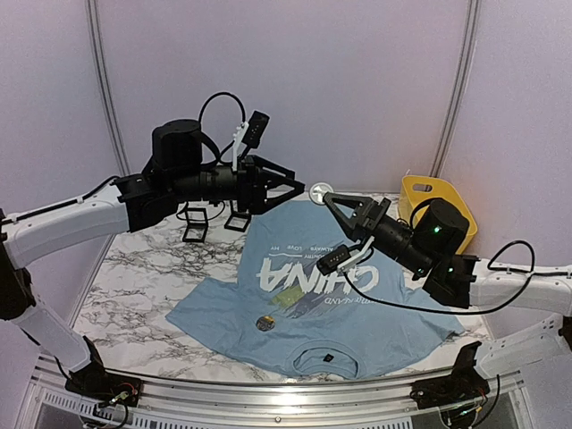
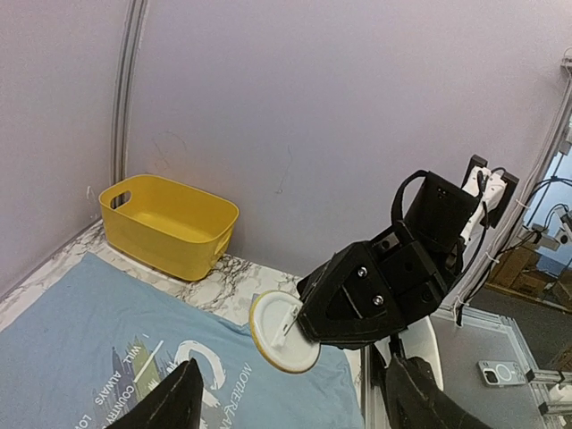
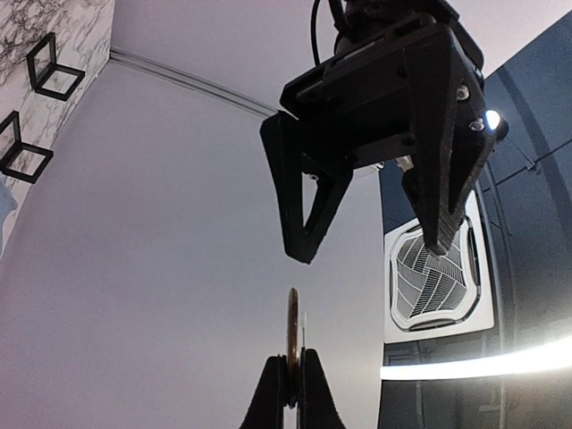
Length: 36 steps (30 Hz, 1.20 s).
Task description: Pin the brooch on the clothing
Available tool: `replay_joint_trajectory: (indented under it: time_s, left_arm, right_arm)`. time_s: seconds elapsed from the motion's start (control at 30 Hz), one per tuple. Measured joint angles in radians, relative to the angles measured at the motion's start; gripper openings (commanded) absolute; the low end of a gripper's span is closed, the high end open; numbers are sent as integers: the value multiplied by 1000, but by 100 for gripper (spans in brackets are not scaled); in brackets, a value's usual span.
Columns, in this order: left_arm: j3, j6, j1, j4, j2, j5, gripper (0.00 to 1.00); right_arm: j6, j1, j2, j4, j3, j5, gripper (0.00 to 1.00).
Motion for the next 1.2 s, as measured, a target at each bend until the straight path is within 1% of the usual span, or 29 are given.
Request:
replay_joint_trajectory:
  time_s: [0.17,0.27,0.3,0.4,0.43,0.5,0.7,0.83,0.97,1.0,1.1,1.2]
  left_arm:
    - [-10,-2,-7,-2,7,19,67]
    - [-20,-3,-28,25,7,19,62]
    - [-26,-6,-37,38,7,23,58]
    - [-53,-17,-58,111,7,2,40]
    - [-55,-23,-56,127,7,-5,37]
    - [-57,-39,-56,153,8,-19,34]
    - [-56,-73,-58,197,9,-20,33]
    - [-56,-90,-58,212,16,-20,30]
    - [-55,-100,-55,225,26,-18,30]
    - [-51,-104,-55,227,30,-16,31]
    - [-50,-109,-53,232,34,-9,40]
    - [-50,-110,-52,235,35,-10,43]
  right_arm:
    - [10,15,2,26,5,1,0]
    - [21,24,16,60,6,2,0]
    - [29,26,25,75,6,2,0]
    - [43,29,43,105,6,2,0]
    - [47,31,48,119,7,3,0]
    - [57,36,53,143,7,5,0]
    - [71,47,55,186,8,9,0]
    - [78,48,55,190,8,15,0]
    - [80,48,55,190,8,21,0]
    - [80,48,55,190,8,23,0]
    - [80,48,55,191,8,31,0]
    - [80,49,63,192,15,43,0]
